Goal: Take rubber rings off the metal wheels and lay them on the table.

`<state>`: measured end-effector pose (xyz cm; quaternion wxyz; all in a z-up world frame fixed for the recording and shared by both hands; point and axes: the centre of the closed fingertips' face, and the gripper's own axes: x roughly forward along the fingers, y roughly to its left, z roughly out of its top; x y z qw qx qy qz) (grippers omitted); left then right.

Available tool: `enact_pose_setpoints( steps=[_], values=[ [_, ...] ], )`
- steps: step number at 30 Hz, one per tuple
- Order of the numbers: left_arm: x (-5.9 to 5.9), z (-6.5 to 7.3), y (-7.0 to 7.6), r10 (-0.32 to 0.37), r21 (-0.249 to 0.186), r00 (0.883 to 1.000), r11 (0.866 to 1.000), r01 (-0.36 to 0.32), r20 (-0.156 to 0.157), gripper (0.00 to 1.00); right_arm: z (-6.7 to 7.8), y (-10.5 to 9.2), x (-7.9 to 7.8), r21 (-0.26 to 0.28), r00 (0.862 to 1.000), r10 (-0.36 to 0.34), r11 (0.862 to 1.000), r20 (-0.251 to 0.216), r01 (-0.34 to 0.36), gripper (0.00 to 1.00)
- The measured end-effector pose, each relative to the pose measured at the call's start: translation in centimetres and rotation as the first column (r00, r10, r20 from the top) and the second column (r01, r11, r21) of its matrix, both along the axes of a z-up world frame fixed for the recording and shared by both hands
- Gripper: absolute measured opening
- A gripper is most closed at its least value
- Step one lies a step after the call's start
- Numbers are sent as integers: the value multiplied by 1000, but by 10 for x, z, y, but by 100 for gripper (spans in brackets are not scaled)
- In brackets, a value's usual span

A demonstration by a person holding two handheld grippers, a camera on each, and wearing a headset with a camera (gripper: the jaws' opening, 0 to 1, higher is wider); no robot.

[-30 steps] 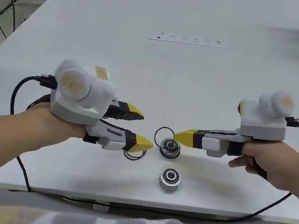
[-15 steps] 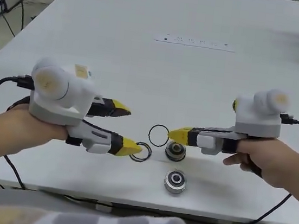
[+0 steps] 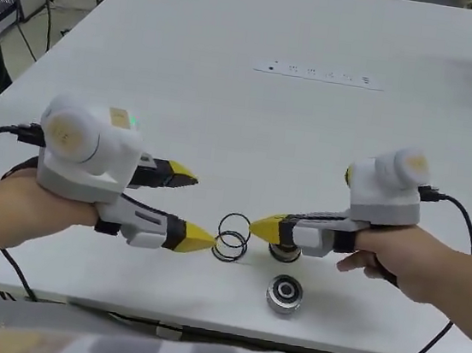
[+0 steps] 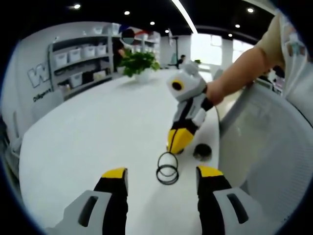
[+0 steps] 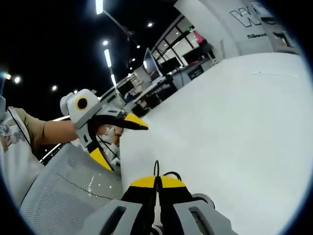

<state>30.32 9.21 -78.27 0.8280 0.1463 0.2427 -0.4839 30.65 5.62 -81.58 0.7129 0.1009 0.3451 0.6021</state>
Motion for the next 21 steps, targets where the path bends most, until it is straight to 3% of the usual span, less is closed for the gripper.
enact_pose_setpoints(
  steps=[9, 21],
  values=[
    [1, -1, 4, 15, -3, 1000, 1000, -15, -4, 57, -12, 3, -3, -36, 1000, 26, 999, -14, -27, 0],
    [1, -4, 7, 24, 0, 1000, 1000, -24, -14, 56, -23, 2, 2, -78, 999, 32, 996, 18, -31, 0]
  ],
)
